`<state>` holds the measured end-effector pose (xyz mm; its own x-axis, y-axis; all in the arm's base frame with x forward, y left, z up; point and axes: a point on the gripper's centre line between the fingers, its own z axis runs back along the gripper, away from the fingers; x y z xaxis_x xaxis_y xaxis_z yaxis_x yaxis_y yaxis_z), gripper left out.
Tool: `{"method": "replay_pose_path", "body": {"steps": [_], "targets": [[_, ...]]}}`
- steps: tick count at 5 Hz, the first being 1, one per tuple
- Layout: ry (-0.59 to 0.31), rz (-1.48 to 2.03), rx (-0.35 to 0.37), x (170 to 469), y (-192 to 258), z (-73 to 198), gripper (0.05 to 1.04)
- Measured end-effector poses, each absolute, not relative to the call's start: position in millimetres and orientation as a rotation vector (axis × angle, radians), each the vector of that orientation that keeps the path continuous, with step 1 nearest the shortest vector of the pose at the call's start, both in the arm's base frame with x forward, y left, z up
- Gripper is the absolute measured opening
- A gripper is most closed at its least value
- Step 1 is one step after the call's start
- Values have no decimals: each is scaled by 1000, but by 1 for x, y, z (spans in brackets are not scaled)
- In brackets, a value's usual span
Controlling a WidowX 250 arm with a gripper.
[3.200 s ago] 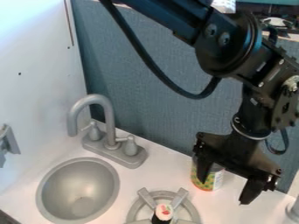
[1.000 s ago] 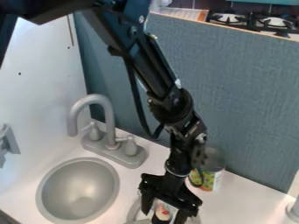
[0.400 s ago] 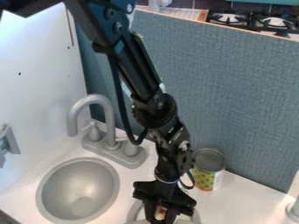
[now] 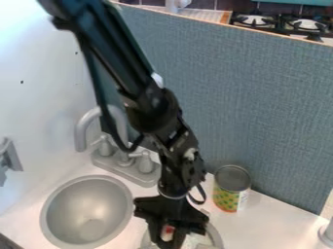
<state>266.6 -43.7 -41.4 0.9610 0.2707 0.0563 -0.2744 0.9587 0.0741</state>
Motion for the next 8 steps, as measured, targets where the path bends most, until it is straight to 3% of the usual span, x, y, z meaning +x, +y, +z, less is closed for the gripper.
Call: {"method": "replay_pose_path", "body": {"steps": [1, 3, 5, 7, 8], "targets": [[-71, 323, 103, 242, -34, -33, 442], [-56, 451, 147, 208, -5, -41, 442], [-67, 524, 155, 206, 24, -67, 442], [-28, 570, 209, 208, 45, -83, 442], [-20, 559, 180, 215, 43, -83, 489]]}}
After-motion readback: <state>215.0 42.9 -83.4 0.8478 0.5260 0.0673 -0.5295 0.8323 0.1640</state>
